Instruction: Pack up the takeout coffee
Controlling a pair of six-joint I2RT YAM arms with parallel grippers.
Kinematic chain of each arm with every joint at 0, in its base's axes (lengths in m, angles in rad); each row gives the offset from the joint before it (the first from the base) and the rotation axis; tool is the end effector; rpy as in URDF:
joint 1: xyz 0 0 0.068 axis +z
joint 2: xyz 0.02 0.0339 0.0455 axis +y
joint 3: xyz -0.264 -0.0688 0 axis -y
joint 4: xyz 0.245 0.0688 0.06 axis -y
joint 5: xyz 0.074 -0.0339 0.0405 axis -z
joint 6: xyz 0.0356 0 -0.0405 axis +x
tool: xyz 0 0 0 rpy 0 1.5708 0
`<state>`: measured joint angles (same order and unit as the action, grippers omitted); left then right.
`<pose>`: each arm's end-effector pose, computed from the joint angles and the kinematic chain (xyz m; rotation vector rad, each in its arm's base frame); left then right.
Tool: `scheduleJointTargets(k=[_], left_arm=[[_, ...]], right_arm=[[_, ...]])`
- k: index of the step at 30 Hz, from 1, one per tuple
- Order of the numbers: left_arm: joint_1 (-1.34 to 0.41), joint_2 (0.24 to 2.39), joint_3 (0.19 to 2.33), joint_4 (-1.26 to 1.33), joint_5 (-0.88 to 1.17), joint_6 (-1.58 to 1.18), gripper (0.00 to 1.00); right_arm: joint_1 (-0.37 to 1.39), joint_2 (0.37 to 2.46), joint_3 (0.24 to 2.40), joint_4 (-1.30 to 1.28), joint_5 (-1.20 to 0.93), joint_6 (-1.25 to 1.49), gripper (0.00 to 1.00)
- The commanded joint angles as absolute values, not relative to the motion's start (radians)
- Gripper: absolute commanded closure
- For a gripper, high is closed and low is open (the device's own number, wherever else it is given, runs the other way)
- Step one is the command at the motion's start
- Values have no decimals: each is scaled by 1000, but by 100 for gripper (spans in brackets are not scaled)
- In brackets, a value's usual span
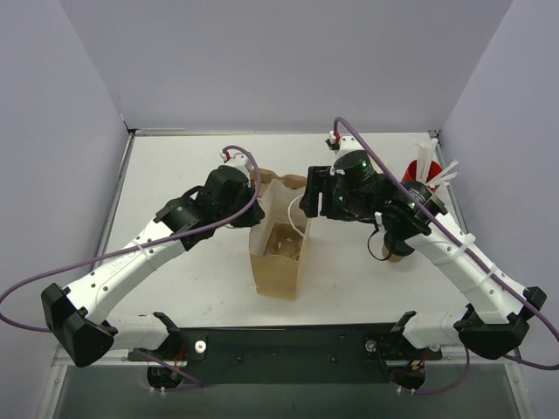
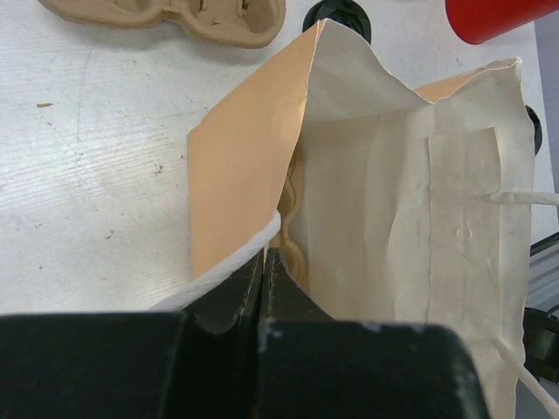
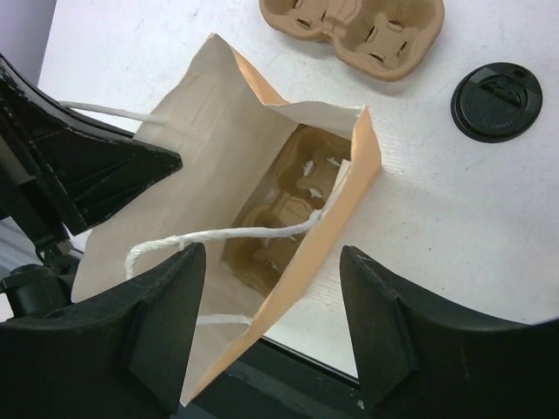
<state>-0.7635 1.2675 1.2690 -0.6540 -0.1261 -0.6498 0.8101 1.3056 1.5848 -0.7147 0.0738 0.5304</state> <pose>0.2003 -0.1855 0.3594 0.0588 2.2924 -0.6257 0.1874 0.1931 0.4473 -0.2429 2.0789 0.7683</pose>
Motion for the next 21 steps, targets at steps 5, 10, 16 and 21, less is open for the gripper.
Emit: scheduleJointTargets(k=[5,10,16,21], left_arm=[[-752,1243,1359,-690,-176,-578,98],[-735,1238,1368,-706,-163,-551,100],[-707,1226,1364,-712,-138,-523,100],[-680,1212,1361,-716,-114,-514,100]], right_arm=[[773,1184,1511,-732,126,511,41],[752,1120,1499,-762,184,525,41],[746,1077,1497,-810,244,551,38],[724,1071,1488,-867,313,580,36]])
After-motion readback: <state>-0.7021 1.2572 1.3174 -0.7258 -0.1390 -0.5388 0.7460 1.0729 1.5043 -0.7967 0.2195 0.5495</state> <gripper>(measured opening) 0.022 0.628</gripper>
